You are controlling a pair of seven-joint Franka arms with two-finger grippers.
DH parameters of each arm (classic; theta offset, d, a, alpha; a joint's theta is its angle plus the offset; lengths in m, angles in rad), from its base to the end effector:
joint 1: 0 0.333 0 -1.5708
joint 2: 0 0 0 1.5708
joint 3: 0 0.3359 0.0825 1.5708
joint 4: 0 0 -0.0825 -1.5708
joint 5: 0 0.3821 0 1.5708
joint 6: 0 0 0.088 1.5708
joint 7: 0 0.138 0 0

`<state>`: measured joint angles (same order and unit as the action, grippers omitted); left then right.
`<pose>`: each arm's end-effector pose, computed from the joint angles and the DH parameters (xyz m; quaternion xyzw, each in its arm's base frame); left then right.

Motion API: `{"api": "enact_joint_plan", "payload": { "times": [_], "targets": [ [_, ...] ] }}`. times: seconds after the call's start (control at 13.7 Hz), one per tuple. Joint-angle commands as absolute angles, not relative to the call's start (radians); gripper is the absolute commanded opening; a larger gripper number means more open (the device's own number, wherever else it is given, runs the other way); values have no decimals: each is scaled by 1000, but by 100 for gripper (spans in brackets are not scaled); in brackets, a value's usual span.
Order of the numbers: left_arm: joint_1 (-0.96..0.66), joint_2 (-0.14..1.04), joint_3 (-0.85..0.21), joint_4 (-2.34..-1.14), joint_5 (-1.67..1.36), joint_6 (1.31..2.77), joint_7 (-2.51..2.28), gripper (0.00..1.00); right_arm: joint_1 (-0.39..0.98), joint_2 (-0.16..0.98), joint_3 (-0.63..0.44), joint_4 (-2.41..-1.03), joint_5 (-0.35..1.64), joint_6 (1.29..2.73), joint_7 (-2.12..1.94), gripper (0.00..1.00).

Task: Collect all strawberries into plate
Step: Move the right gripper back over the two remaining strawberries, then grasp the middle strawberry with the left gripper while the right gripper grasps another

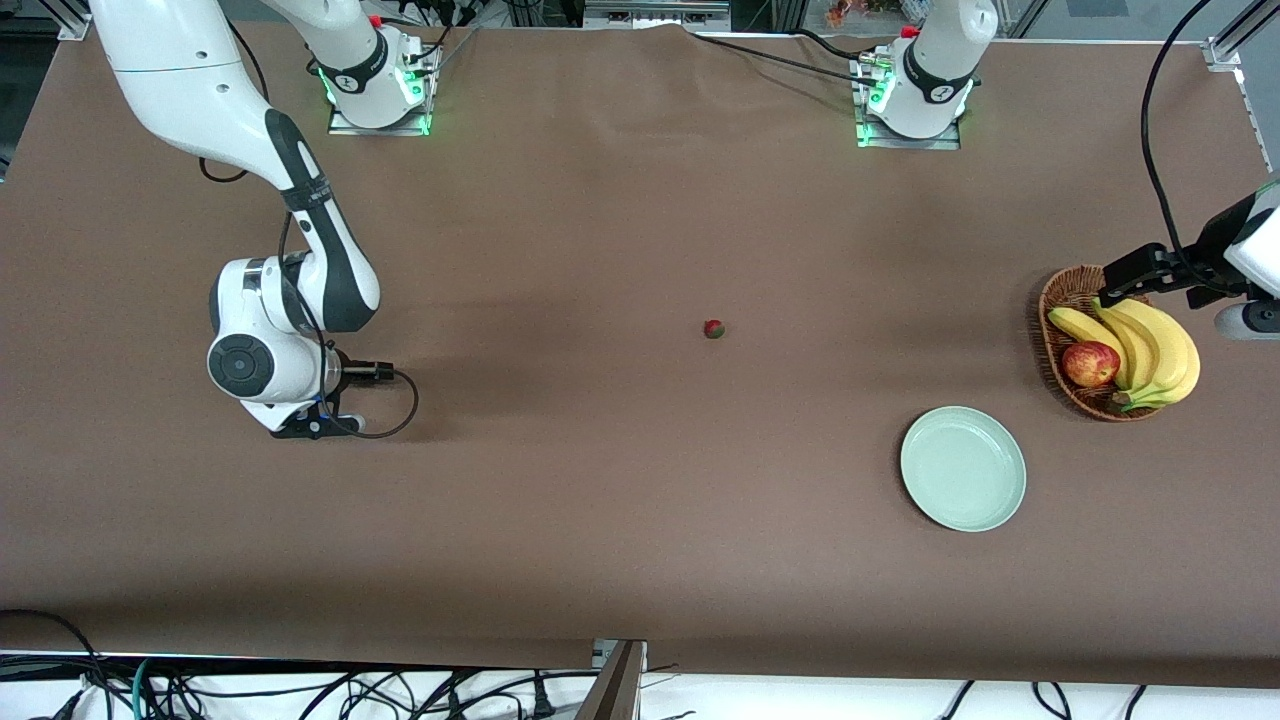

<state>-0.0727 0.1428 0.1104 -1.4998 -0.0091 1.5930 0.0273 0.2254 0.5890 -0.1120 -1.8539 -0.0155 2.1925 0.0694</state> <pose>0.5971 0.0169 0.5669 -0.9997 -0.0050 0.0245 0.0025 0.6117 0.0704 0.1736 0.9911 0.0325 -0.1192 0.0488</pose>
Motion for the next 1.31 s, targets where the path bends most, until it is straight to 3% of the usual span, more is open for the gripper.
{"api": "enact_joint_plan", "payload": {
  "times": [0.0, 0.44, 0.8, 1.09, 1.24],
  "targets": [
    [-83, 160, 115, -1477, -17, 1572, 40, 100, 232, 535, -117, -1965, -17, 2279, 57, 100],
    [-140, 167, 114, -1505, -38, 1525, -120, 100, 232, 532, -115, -1991, -15, 2315, 60, 97],
    [-146, 192, 115, -1503, -67, 1526, -159, 100, 232, 525, -115, -1991, -15, 2309, 60, 55],
    [-181, 244, 114, -1494, -83, 1532, -230, 100, 232, 525, -115, -1991, -15, 2309, 60, 37],
    [-233, 290, 114, -1500, -112, 1587, -329, 100, 232, 525, -115, -1985, -14, 2310, 58, 35]
  ]
}}
